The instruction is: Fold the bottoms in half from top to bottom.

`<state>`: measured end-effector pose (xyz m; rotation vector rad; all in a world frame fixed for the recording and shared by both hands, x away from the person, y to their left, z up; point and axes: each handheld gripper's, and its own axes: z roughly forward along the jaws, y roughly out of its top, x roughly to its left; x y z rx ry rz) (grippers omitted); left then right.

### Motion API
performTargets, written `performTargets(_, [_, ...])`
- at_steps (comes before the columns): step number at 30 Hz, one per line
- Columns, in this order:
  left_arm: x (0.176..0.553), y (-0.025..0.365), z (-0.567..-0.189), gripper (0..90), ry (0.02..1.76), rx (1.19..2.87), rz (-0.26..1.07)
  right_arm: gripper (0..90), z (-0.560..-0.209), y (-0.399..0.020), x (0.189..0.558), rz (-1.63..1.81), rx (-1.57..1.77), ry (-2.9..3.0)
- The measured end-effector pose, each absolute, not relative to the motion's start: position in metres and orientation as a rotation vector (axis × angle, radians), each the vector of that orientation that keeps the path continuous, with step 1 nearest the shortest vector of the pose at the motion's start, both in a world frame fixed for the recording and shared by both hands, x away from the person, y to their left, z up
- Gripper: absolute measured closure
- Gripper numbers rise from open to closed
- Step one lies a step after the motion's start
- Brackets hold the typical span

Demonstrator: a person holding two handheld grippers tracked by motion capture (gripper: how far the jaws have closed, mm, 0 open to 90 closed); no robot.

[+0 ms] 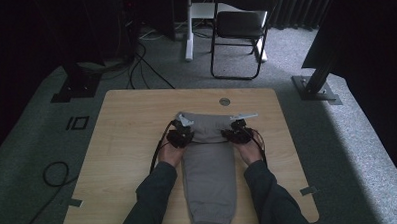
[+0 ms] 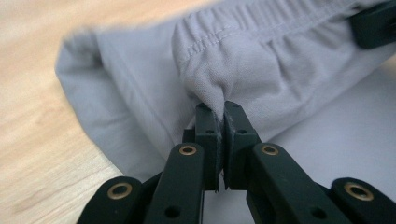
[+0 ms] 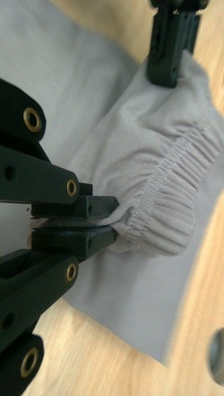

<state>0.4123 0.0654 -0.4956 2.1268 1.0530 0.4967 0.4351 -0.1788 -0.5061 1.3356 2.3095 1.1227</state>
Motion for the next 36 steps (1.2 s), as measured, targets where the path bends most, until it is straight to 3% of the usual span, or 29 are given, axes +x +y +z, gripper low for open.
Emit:
performTargets(6, [0.365, 0.071, -0.472, 87.1, 0.963, 2.09, 0.486, 85.6, -0.482, -0.186, 0.39, 1.185, 1.199, 2.312])
performTargets(14, [0.33, 0.075, -0.529, 86.9, 1.025, 2.197, 0.363, 85.4, -0.524, -0.179, 0.347, 1.093, 1.174, 2.453])
performTargets(18, [0.333, 0.078, -0.545, 87.0, 1.048, 2.162, 0.358, 85.5, -0.545, -0.179, 0.354, 1.101, 1.247, 2.467])
performTargets(36, [0.41, 0.074, -0.547, 86.9, 1.111, 2.124, 0.448, 85.4, -0.547, -0.167, 0.423, 1.06, 1.287, 2.351])
